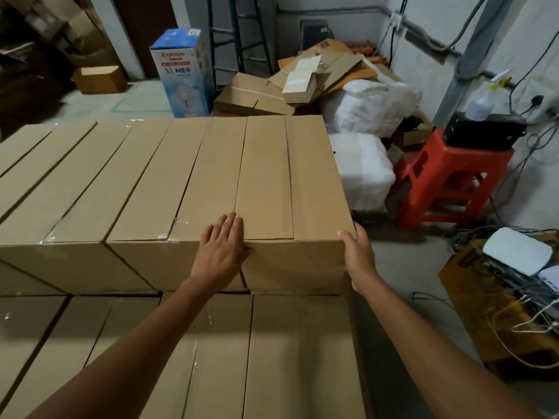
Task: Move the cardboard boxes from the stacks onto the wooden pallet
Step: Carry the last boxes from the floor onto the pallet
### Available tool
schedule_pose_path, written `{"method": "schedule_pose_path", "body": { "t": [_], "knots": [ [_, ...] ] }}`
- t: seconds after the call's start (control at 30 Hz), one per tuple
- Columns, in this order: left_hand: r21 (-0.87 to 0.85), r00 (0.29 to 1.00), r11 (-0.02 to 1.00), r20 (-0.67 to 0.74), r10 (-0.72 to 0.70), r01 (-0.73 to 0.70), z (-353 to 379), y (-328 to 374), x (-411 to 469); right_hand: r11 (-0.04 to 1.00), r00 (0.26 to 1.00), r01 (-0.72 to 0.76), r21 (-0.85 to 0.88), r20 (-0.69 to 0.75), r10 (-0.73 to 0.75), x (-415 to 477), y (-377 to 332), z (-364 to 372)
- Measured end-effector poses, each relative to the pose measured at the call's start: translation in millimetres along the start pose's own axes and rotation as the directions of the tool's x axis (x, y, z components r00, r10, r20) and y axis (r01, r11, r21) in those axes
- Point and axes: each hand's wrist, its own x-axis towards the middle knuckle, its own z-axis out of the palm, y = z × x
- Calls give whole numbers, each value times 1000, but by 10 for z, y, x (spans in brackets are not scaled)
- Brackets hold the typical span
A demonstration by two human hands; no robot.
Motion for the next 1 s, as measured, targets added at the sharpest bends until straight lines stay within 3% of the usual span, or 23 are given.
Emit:
{"method": "schedule_pose_path", "body": {
  "t": [0.37,0.53,0.63,0.73,0.87,1.0],
  "knots": [
    [32,1000,999,0,15,-15,31,-34,-112,984,996,-59,-167,52,69,17,-243,-35],
    [26,999,1000,29,17,-18,7,-42,-132,931,994,-37,-363,82,72,90,-338,-32],
    [10,998,1000,48,26,-27,-55,-36,-107,745,997,-10,-667,50,58,195,-518,71],
    [-54,998,997,23,59,-58,-226,-84,67,515,988,153,-844,130,-81,249,-663,257],
    [-68,999,997,22,44,-43,-280,-307,322,292,917,391,-873,341,-208,211,-700,744],
    [10,998,1000,56,27,-28,-99,-369,341,143,874,469,-871,436,-213,145,-569,1058]
  ]
}}
